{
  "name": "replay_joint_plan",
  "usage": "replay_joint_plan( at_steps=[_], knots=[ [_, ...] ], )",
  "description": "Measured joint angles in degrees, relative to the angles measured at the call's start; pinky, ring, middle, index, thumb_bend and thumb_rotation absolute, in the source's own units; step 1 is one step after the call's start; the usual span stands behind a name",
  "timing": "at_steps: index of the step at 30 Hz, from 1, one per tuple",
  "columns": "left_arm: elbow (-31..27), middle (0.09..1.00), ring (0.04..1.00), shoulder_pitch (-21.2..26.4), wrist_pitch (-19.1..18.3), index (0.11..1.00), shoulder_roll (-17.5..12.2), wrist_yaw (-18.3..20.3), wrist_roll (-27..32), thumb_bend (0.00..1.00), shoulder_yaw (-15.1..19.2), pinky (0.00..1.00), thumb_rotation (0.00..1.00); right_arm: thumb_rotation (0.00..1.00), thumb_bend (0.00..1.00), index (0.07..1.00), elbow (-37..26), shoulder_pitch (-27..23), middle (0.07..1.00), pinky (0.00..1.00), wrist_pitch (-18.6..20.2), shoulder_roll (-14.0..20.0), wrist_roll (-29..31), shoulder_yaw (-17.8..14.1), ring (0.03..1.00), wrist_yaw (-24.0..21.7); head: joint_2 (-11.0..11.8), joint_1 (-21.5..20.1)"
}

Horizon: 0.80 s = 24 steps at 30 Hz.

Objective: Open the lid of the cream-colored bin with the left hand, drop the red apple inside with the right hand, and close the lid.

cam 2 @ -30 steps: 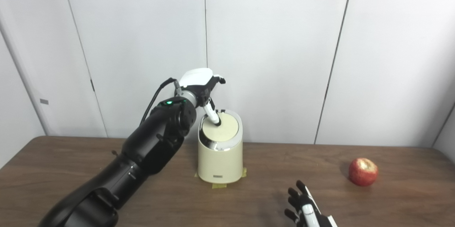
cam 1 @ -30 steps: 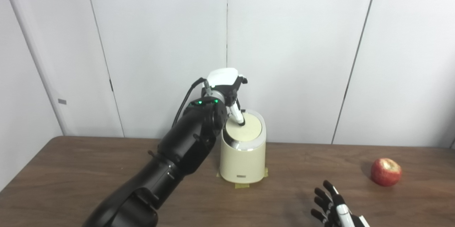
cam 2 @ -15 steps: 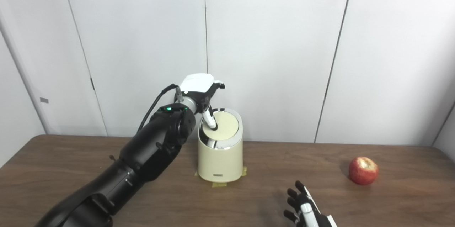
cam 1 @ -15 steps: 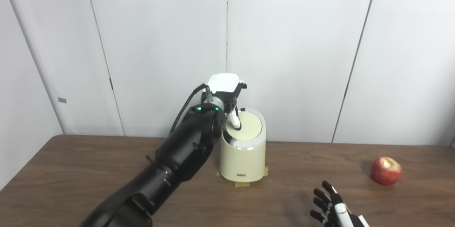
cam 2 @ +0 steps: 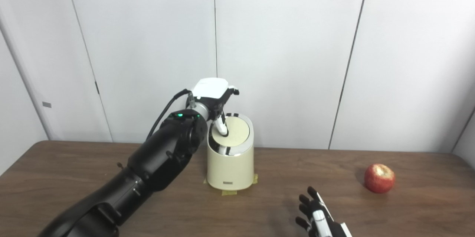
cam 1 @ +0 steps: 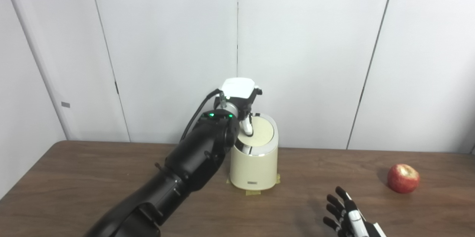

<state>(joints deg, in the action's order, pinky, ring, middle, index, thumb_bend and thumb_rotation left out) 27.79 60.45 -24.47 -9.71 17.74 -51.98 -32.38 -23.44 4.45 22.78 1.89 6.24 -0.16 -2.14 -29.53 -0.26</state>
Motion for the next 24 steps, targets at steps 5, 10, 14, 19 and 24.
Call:
replay_joint_plan(
  at_steps=[5, 10, 14, 19, 24],
  knots=[
    [0.7, 0.895, 0.907, 0.1, 0.9, 0.882, 0.1, -0.4, -1.2, 0.91, -1.4, 0.91, 0.01, 0.9, 0.49, 0.967, -0.1, -0.1, 0.933, 0.87, 0.4, -0.1, -0.2, 0.0, 0.942, 0.4, -0.1, 0.2],
    [0.9, 0.903, 0.911, 0.2, 1.7, 0.889, 0.1, -0.4, -2.6, 0.91, -2.5, 0.91, 0.01, 0.89, 0.49, 0.969, -0.1, -0.3, 0.935, 0.87, 0.4, -0.1, -0.2, 0.0, 0.945, 0.3, 0.0, 0.1],
    [0.1, 0.906, 0.914, -0.1, 2.1, 0.893, -0.1, 0.3, -2.7, 0.93, -2.6, 0.9, 0.01, 0.88, 0.49, 0.968, -0.1, -0.3, 0.936, 0.87, 0.4, -0.1, -0.2, -0.1, 0.944, 0.3, -0.2, -0.2],
    [-0.9, 0.916, 0.928, -0.5, 2.4, 0.903, -0.6, 1.8, -2.6, 0.9, -2.3, 0.9, 0.01, 0.89, 0.5, 0.968, -0.1, -0.3, 0.933, 0.86, 0.4, -0.1, -0.2, -0.1, 0.941, 0.3, -0.4, -0.1],
    [-4.3, 0.905, 0.913, -1.4, 0.3, 0.886, -1.4, 6.7, -0.5, 0.9, 0.7, 0.9, 0.0, 0.88, 0.5, 0.945, -0.2, -0.4, 0.925, 0.84, 0.6, -0.1, -0.2, -0.2, 0.927, 0.4, -1.0, -0.8]
  ],
)
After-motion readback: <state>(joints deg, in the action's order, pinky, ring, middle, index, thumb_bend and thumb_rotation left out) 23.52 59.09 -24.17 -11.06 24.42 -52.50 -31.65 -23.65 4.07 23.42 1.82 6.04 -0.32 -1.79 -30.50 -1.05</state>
